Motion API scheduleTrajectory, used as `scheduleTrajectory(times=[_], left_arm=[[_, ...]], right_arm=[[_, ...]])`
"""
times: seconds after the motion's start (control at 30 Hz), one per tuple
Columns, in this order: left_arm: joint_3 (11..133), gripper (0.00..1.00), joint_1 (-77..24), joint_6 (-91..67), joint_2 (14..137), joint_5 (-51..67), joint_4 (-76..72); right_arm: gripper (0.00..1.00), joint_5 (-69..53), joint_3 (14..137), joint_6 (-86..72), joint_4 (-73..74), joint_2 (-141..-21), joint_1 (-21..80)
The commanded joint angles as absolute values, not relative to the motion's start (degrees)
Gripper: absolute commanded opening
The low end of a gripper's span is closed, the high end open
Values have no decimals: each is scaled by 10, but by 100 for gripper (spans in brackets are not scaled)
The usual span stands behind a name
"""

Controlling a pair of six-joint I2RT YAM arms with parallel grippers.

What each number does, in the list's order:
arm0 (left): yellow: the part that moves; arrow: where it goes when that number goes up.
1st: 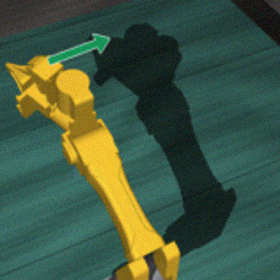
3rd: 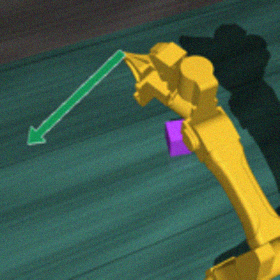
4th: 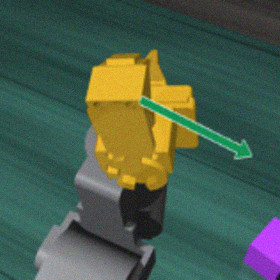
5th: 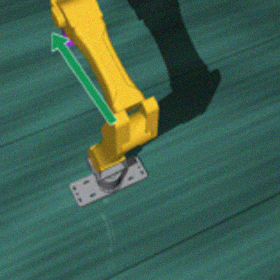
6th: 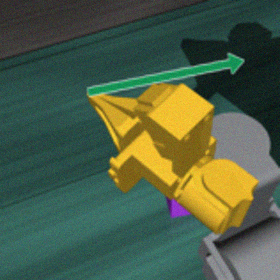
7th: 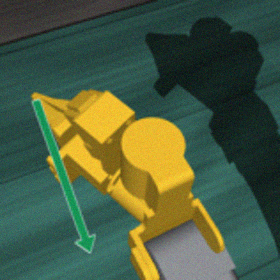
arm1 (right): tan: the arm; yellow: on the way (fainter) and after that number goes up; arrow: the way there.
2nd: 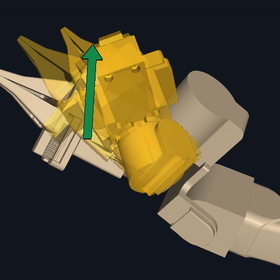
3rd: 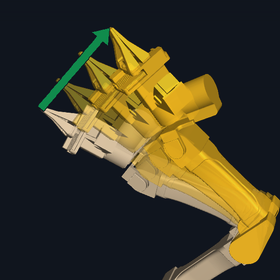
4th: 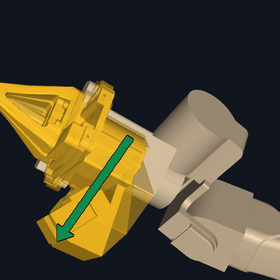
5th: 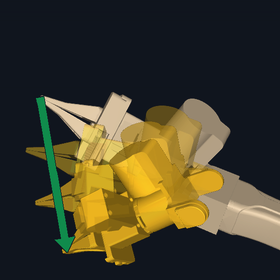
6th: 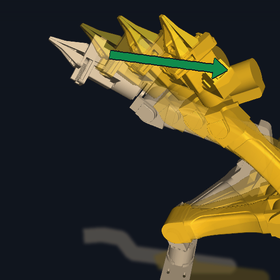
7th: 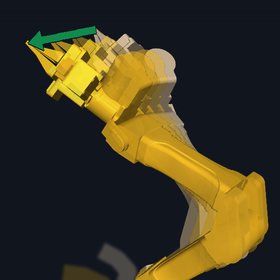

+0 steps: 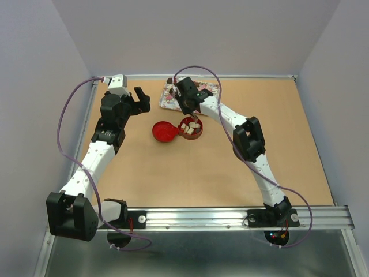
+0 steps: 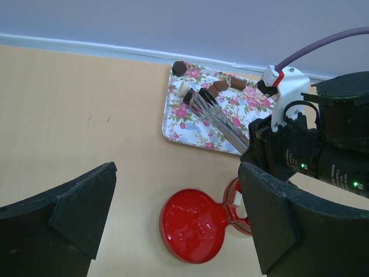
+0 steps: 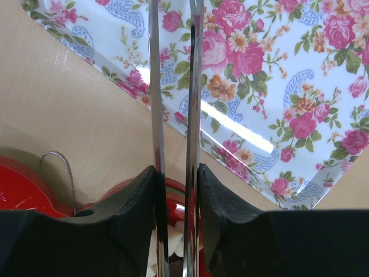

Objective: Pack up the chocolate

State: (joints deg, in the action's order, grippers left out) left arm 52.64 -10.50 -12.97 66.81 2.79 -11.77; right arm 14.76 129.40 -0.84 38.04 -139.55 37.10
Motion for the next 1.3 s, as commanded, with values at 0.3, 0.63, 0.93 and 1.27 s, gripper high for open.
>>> scheduleTrajectory(times=[0.3, 0.63, 0.93, 1.27], left_arm=[[539, 99, -107, -128, 666, 30, -149], [540, 99, -107, -129, 664, 32, -149], [537, 99, -107, -130, 658, 33, -148], [542, 99, -107, -129, 660, 32, -142]], right_arm=[[31, 174, 1266, -5, 350, -1316, 366], [31, 174, 1161, -5, 336, -1209, 367], [31, 122, 1012, -18, 332, -1064, 366], [31, 63, 837, -40, 362, -899, 367]])
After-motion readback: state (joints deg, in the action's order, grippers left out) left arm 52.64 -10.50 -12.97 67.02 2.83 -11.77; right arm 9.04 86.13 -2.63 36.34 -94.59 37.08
